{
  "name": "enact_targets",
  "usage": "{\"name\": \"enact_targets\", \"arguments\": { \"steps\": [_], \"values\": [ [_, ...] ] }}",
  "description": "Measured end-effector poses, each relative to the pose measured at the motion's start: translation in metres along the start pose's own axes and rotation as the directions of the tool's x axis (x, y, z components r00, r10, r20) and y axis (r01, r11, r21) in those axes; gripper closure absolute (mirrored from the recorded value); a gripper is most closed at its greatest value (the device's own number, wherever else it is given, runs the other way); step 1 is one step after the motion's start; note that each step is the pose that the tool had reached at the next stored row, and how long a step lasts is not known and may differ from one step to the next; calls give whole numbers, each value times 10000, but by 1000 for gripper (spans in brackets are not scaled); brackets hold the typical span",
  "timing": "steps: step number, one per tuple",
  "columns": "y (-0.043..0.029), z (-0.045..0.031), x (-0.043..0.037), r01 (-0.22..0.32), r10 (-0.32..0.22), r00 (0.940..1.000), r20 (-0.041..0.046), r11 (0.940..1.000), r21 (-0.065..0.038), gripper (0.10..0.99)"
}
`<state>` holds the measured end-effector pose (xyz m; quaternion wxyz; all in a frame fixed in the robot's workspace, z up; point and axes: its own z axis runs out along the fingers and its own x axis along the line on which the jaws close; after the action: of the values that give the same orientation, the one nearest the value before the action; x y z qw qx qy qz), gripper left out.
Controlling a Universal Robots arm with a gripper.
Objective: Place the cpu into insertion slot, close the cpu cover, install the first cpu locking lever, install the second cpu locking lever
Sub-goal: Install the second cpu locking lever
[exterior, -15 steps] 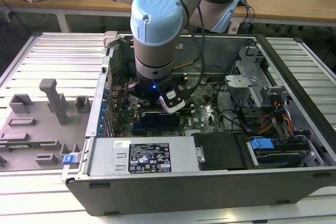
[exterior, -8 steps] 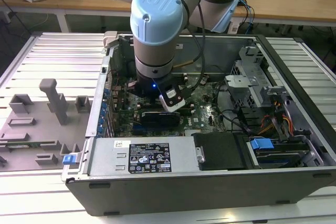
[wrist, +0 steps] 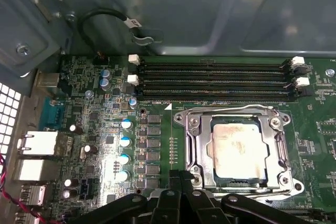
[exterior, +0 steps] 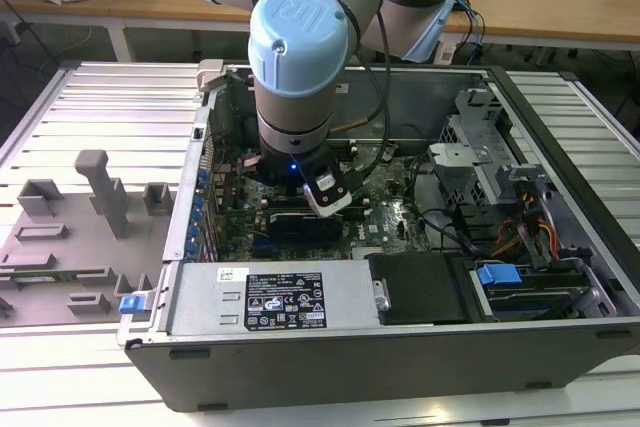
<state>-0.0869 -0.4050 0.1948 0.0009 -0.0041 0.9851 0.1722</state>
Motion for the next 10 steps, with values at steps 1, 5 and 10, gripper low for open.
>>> {"name": "enact_targets", "arguments": {
  "steps": [1, 5, 10],
  "values": [
    [7, -18, -1, 1, -1, 10000, 1, 10000, 0, 980],
    [60, -165, -1, 0, 0, 10000, -1, 10000, 3, 980],
    [90, -248, -64, -27, 27, 10000, 4, 9962, 871, 980]
  ]
}}
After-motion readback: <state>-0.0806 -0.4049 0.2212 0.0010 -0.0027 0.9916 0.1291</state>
